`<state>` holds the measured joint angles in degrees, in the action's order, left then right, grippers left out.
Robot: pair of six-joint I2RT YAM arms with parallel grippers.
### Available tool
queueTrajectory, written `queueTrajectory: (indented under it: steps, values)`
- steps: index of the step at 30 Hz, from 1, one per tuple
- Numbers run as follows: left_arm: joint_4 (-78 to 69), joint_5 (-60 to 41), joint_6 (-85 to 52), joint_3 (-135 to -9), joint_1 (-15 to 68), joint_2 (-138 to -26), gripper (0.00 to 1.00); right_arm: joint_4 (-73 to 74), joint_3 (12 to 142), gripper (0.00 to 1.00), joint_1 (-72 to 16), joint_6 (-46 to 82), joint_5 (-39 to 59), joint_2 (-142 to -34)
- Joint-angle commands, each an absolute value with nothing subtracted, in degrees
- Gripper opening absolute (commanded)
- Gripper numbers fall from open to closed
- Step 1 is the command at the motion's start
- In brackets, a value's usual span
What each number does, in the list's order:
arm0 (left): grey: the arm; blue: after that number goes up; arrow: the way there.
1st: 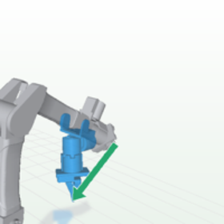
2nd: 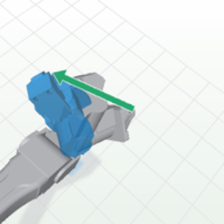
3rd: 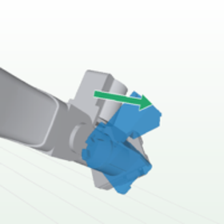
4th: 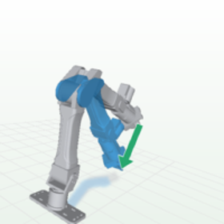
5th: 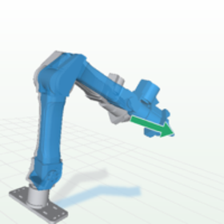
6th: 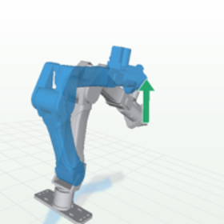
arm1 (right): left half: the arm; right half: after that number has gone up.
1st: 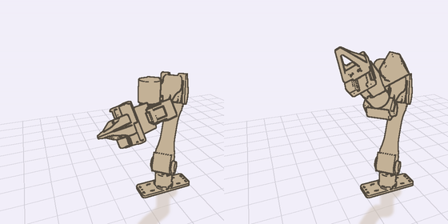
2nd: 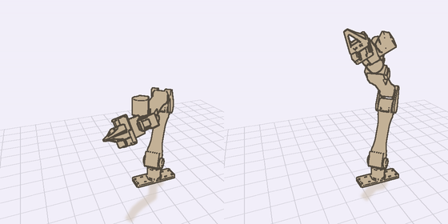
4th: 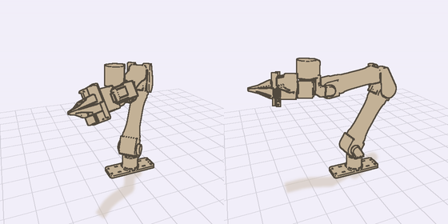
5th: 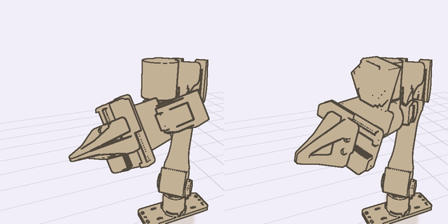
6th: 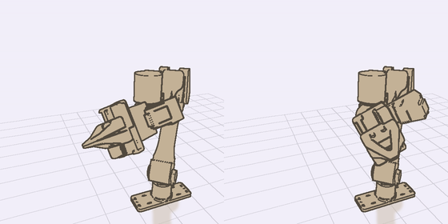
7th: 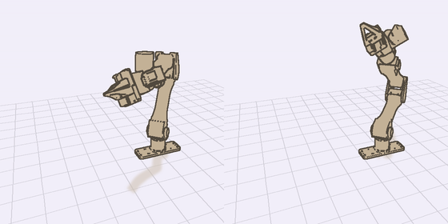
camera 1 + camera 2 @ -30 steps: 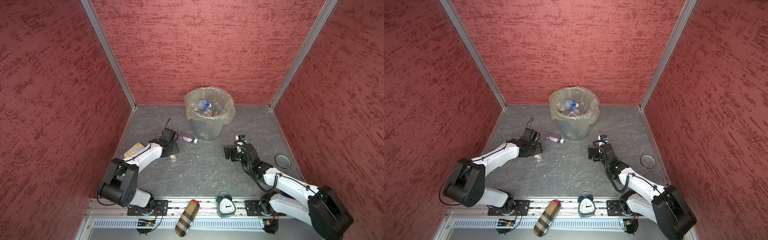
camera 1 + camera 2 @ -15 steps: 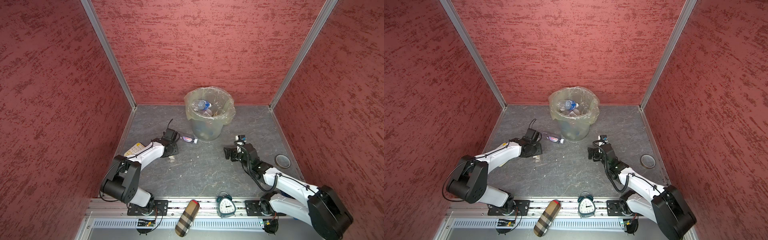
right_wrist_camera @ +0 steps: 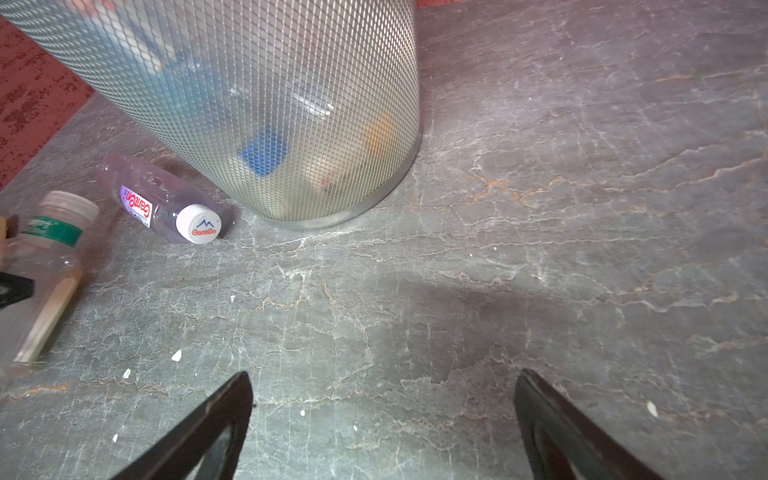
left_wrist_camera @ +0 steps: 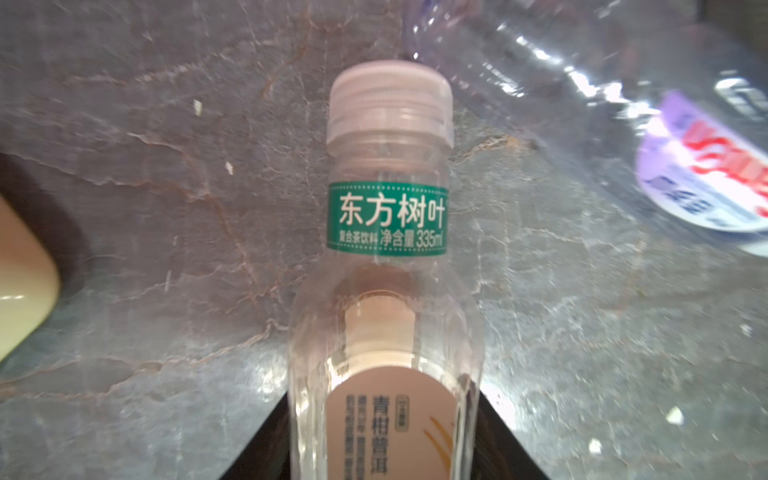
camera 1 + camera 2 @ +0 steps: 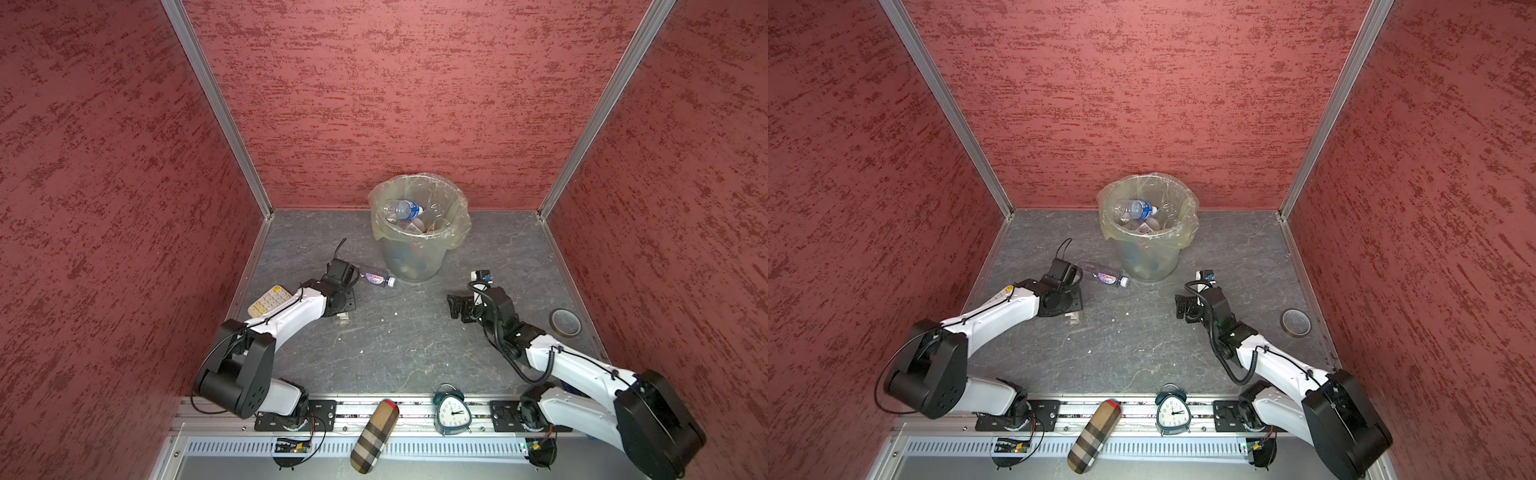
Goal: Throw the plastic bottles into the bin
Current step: 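Lift the green-labelled tea bottle upright with the left gripper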
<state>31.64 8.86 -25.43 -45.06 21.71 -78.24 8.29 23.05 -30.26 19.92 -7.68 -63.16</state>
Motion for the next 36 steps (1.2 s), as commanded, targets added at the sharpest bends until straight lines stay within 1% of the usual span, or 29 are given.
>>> queueTrajectory:
  steps: [1,10,13,18,22,27,32,36]
  values:
    - [30.1,7.9,-23.8,-42.6,22.0,-71.4,0.35,9.5,23.7,0.99,-30.2,19.8,-7.0,-63.3]
    - [28.1,4.0,-22.2,-37.2,21.4,-57.6,0.35,9.9,23.6,0.99,-30.2,19.9,-6.9,-63.7]
    - [27.2,2.6,-22.0,-35.2,21.3,-52.5,0.33,9.9,23.7,0.99,-30.2,19.8,-6.9,-63.9]
    - [25.5,-2.0,-20.8,-32.0,21.5,-41.8,0.32,10.0,23.5,0.99,-30.2,19.8,-7.0,-63.5]
    - [27.8,-3.1,-20.7,-31.2,21.7,-35.0,0.34,10.0,23.7,0.99,-30.2,19.8,-7.0,-63.7]
    - [30.0,-4.5,-21.4,-29.9,23.3,-27.1,0.34,10.2,23.7,0.98,-30.2,19.8,-6.9,-63.9]
    - [30.6,-3.8,-23.6,-29.5,26.4,-22.1,0.34,10.4,23.7,0.99,-30.3,19.9,-7.0,-64.4]
    - [30.7,-4.2,-24.3,-30.5,27.4,-20.7,0.33,10.4,23.8,0.98,-30.3,19.9,-7.2,-64.3]
